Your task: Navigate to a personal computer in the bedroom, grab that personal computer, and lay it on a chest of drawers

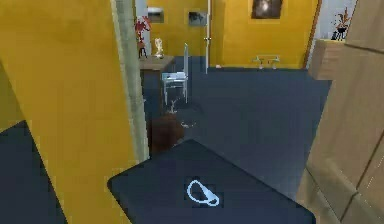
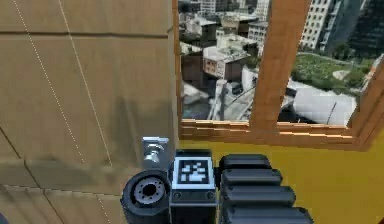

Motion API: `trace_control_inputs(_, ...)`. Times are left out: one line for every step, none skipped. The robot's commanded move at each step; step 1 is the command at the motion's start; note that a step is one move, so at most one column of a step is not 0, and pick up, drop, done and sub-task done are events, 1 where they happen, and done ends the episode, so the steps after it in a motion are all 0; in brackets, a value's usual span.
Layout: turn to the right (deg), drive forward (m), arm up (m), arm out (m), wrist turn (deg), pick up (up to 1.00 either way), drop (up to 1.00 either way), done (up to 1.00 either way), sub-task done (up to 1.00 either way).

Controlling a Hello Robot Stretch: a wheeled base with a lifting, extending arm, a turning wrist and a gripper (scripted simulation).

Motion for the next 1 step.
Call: trace_control_inputs(-45.0,0.0,0.0,0.0,0.0,0.0,0.0,0.0,0.0)
